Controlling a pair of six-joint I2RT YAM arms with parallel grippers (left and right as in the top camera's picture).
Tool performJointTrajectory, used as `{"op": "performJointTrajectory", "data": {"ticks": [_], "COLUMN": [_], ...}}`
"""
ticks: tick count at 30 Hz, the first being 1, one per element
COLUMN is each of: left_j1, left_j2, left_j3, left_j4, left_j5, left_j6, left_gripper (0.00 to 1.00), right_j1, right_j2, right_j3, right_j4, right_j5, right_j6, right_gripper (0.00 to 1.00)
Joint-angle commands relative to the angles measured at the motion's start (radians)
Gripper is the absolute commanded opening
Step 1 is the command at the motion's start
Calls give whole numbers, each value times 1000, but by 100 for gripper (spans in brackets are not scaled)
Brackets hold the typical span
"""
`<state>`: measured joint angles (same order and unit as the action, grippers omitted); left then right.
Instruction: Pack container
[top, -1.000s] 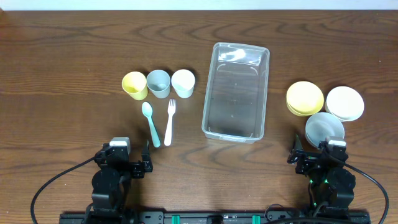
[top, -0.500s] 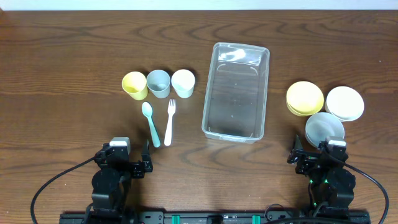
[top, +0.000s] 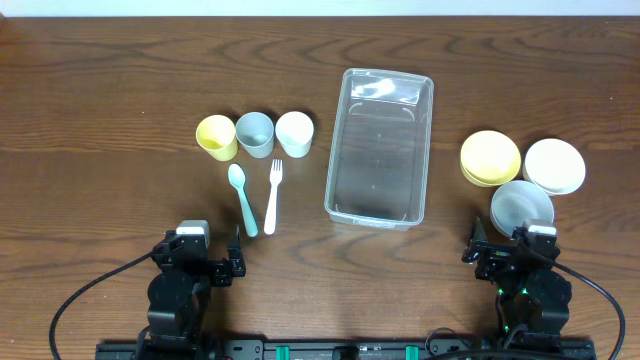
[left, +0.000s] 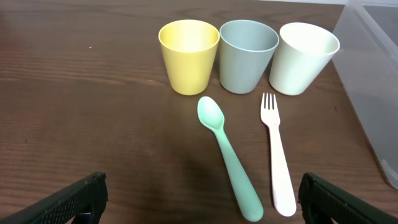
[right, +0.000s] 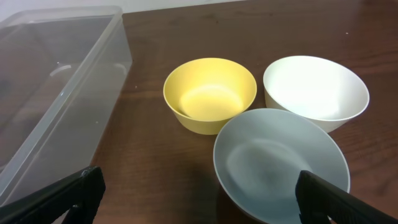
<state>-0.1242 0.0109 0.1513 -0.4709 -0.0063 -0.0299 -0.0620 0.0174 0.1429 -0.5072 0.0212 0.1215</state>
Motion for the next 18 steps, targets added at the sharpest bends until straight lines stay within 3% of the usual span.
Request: {"op": "performJointTrajectory", "data": {"ticks": [1, 6, 12, 16, 18], "left_j1": [5, 5, 5, 5, 5], "left_j2": [-7, -7, -7, -7, -7], "left_j3": [-17, -17, -17, -17, -17], "left_j4": [-2, -2, -2, -2, -2], "left_j5": [-1, -1, -1, -1, -1], "left_j6": [-10, -10, -10, -10, -10], "left_gripper": [98, 98, 98, 98, 98], "right_j1": [13, 13, 13, 13, 13], "right_j2": [-9, -9, -9, -3, 25], "right_j3": [-4, -4, -4, 16, 78], "right_j4": [2, 21, 69, 192, 187], "right_j5": [-3, -5, -350, -500, -430], "right_j6": [-3, 0, 369, 238, 217], "right_gripper": [99, 99, 99, 99, 99]}}
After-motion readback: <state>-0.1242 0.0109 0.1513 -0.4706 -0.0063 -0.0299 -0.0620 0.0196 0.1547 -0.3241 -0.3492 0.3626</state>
